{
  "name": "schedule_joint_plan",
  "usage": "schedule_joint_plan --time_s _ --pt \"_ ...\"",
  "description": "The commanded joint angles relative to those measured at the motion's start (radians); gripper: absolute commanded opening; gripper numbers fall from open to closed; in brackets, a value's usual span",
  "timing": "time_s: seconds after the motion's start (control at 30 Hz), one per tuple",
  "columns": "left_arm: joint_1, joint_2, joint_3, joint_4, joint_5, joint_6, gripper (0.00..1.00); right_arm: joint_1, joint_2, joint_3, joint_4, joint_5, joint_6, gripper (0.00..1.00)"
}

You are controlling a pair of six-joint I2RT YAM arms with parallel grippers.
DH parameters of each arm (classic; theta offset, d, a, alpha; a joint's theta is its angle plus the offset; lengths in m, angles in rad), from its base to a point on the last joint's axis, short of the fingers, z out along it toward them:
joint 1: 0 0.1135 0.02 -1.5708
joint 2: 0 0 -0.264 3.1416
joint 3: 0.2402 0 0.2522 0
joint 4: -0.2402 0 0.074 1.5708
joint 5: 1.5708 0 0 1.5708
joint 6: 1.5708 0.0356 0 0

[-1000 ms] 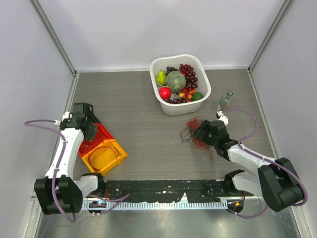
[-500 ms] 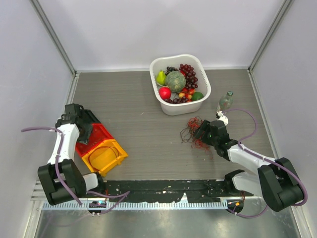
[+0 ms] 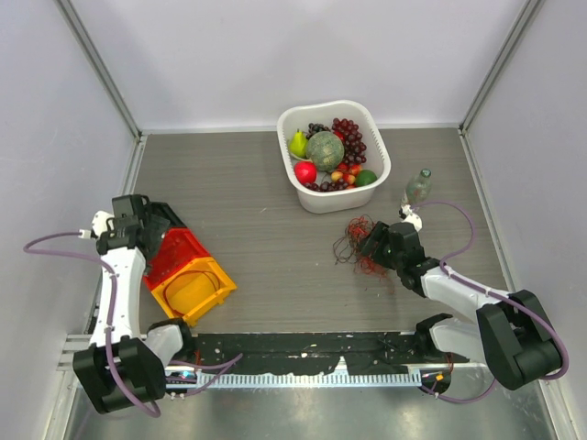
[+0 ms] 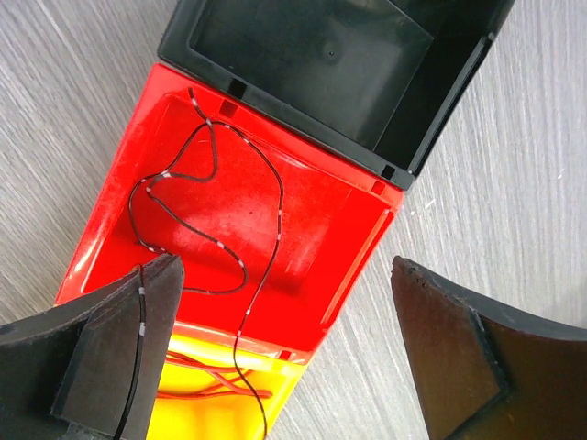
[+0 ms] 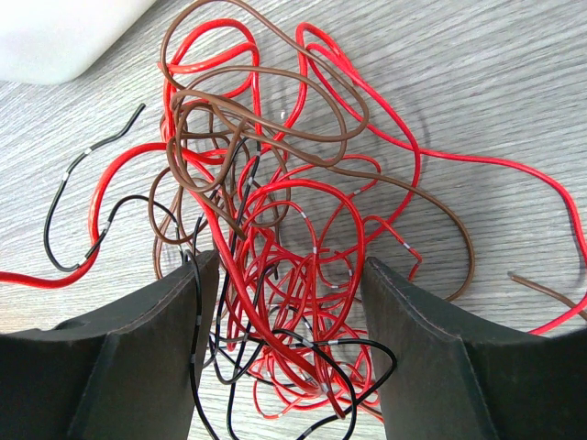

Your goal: Untangle the cables

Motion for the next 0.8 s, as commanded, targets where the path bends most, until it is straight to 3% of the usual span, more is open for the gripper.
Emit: schedule_joint_plan --time_s 0.0,0.13,0.2,0.3,0.5,0.6,0.77 --pt "-0.024 0.048 0.063 -0.003 -0.003 0.065 1.00 0.001 0.014 -0.017 -0.050 -0.022 -0.006 0.68" --pt "-0.113 0.111 0.149 -0.060 -0.177 0.148 1.00 0.001 0.011 -0.017 -0.054 -0.020 -0.007 0.68" --pt "-0.106 0.120 0.149 -0.050 -0.075 0.180 1.00 0.002 0.006 -0.018 -0.050 -0.024 -0.006 0.68" --pt "-0.092 0.056 0.063 0.111 0.126 0.164 0.99 0.002 0.009 -0.015 -0.049 -0.024 -0.007 0.68" --pt "-0.092 -0.024 0.071 0.104 -0.014 0.163 0.99 0.001 0.003 -0.020 -0.046 -0.036 -0.009 0.68" --pt "-0.095 -0.041 0.080 0.116 0.025 0.218 0.88 0.001 0.015 -0.015 -0.044 -0.040 -0.012 0.68" --pt "-0.173 -0.024 0.054 0.182 0.234 0.327 0.63 -0.001 0.018 -0.015 -0.043 -0.054 -0.016 0.68"
